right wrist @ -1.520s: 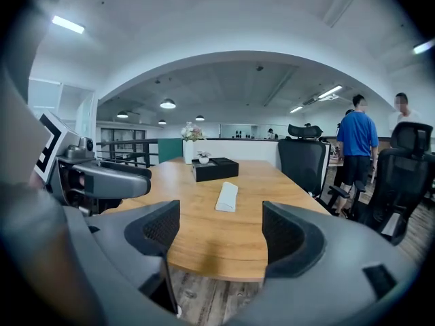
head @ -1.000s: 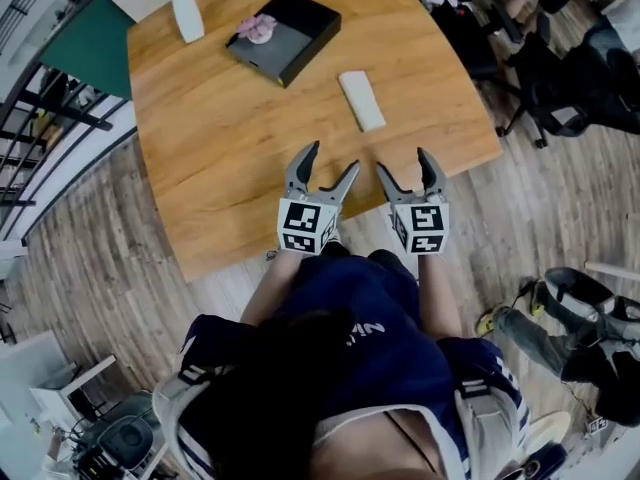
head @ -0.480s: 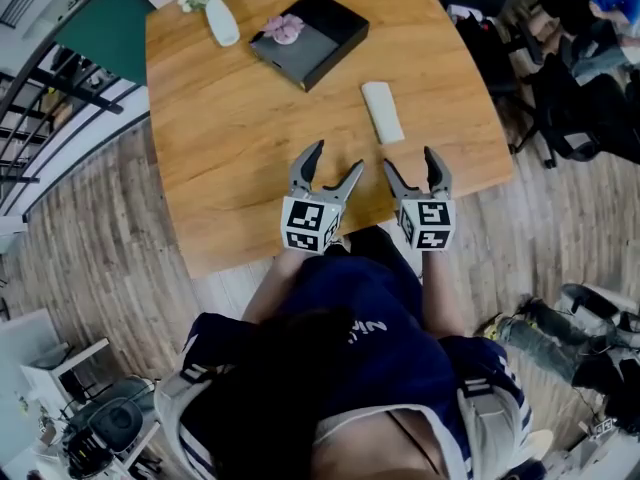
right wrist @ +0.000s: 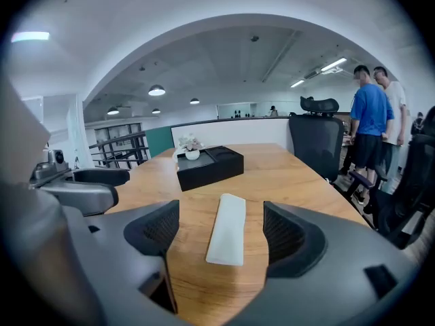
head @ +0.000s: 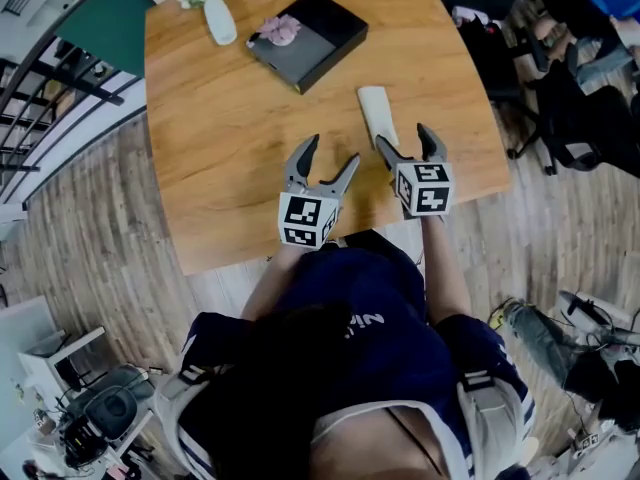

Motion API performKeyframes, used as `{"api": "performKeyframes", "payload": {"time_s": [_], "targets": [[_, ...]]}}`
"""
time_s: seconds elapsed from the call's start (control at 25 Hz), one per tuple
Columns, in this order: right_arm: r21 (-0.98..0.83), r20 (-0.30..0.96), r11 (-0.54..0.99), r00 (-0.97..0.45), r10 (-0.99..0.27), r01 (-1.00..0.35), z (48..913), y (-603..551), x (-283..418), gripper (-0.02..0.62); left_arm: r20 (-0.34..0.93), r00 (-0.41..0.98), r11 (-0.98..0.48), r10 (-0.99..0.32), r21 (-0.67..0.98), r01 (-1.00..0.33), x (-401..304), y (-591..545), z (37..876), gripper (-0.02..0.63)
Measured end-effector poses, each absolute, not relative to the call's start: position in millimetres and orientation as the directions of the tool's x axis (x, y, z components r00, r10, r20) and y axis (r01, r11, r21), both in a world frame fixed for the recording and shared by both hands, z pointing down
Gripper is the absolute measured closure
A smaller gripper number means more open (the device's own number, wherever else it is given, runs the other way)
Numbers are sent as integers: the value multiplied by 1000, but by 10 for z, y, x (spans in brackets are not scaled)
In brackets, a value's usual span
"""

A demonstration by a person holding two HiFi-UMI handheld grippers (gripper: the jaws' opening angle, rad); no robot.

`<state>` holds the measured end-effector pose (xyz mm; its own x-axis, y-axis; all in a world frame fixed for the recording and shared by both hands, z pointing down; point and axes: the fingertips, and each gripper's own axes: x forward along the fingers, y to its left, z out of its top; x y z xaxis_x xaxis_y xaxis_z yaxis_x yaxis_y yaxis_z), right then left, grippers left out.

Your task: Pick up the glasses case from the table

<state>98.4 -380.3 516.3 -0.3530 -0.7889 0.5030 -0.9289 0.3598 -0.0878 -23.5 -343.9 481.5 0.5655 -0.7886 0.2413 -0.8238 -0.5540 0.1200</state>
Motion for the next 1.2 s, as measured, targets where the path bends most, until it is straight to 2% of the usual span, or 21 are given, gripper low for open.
{"api": "performKeyframes", "payload": {"time_s": [0.72,1.2], "targets": [[-118,710,429,-378,-594,-895,6034,-4708,755,207,304,433,-412,-849,133,-901,-441,-3554,4973,265],[-89,795,413,-315,-519,-906,6522,-4859,754,190,335,351,-330,-874,120,-936,-629,-3569,5017,265]]}}
